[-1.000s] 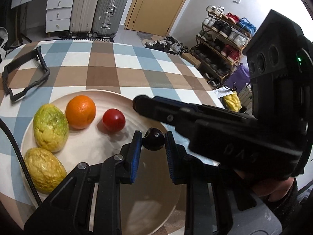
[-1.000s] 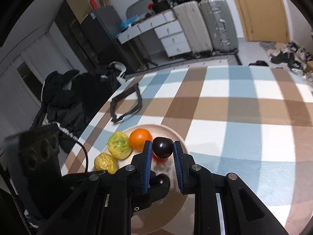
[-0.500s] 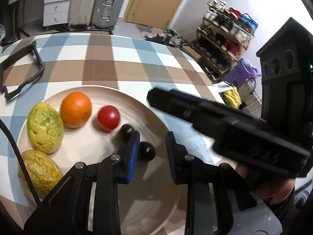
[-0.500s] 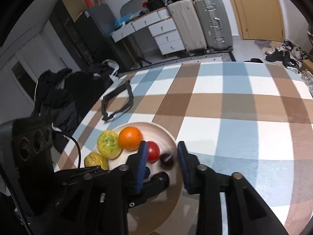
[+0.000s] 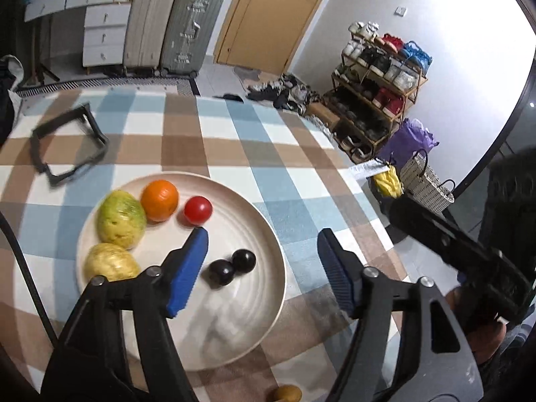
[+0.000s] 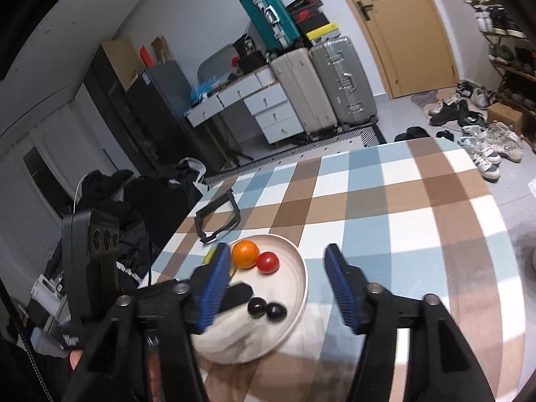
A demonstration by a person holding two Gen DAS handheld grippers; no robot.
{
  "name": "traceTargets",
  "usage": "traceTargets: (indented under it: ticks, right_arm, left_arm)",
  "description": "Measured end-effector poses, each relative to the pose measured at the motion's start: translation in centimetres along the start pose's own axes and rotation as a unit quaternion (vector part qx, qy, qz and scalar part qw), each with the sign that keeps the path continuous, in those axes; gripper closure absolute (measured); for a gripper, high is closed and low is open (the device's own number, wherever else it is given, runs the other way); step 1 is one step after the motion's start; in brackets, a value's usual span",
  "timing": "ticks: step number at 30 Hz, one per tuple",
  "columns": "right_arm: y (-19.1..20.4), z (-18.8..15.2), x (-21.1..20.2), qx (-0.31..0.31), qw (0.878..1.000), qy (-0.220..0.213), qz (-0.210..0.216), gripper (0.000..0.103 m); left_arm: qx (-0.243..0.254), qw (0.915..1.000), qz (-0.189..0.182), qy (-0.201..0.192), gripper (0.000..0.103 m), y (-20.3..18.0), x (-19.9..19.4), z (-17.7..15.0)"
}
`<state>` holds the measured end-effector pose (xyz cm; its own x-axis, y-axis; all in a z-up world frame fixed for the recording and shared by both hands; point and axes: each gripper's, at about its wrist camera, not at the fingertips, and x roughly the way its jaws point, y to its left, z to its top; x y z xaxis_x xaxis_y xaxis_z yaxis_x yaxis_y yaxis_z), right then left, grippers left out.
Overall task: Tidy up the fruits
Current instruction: 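Withdraw both tools from the plate back toward the loose fruits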
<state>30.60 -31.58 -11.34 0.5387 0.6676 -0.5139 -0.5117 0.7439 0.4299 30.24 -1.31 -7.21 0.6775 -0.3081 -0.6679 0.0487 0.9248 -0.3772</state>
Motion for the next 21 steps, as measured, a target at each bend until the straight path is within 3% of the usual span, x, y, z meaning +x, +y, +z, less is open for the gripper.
traceTargets:
  ticks: [6,16,21]
  right_arm:
    - [1.6,-2.5,-3.9,0.012,1.0,-0.025,0.0,0.035]
    - [5.6,-6.9,-6.4,-0.016,1.0,-0.023,-0.01,0.032]
    - [8.1,-9.1,-7.5,-0.048,0.998,-0.034,-0.032,0.017]
  left_arm:
    - [-0.009,0.9992,0.014,-0.036,0.027,0.7,-5.3,-0.4]
    - [-0.019,0.9962,0.029,-0.079,0.02,2.9,-12.2,-2.2]
    - [-0.011,0.9943,0.051,-0.093,0.015,3.2,-14.8,-4.2]
